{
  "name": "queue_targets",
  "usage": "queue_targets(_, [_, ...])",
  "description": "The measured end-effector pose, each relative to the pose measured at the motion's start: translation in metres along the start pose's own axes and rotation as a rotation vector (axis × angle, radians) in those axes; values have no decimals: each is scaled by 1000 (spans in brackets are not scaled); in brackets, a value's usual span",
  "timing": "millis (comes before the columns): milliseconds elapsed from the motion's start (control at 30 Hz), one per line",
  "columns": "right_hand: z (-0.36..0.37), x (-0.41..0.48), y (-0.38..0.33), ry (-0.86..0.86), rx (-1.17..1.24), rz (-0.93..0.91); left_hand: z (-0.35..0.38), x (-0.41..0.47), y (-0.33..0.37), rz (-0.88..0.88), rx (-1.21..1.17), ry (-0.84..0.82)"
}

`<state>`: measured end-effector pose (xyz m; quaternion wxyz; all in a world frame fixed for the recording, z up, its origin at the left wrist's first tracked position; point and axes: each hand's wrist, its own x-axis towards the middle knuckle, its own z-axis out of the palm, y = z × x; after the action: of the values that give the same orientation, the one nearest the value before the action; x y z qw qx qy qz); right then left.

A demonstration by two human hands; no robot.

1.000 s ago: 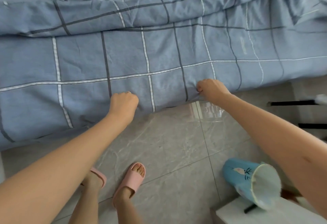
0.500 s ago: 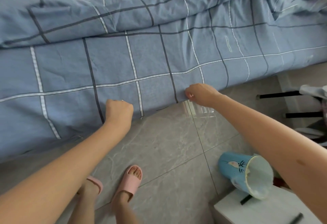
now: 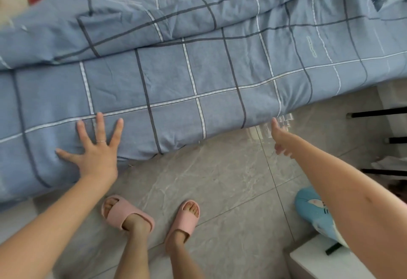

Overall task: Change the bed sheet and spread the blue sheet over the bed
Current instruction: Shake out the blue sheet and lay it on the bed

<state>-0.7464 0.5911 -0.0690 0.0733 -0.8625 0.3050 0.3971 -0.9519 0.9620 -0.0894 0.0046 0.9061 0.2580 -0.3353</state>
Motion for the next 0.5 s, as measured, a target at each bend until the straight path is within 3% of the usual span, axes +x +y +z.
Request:
queue_targets(33, [1,-1,-1,100,56,-31,0,-2,-2,-24,-23,-23])
queue_targets(133, [-11,3,-26,709,-12,-367,-9,-4,13,-87,-112,-79])
queue_targets(167, [-18,2,-39,762,-42,-503,-15,-5,24,-59,-128,-67])
queue_targets(233, [-28,0,-73,696,-184,-711,-29,-2,54,91,-146,-36])
queue_targets(333, [-34,0,-132,525,-597,-1056,-53,13,100,340,-157,53])
queue_targets(367, [-39,5,-144,483,-675,-1099,-59,22,112,392,-147,82])
queue_targets(433, [-56,31,-140,472,-599,-937,-66,40,132,440,-136,83])
queue_targets(500, [-76,76,-93,432,-343,-510,-61,56,151,441,-93,46])
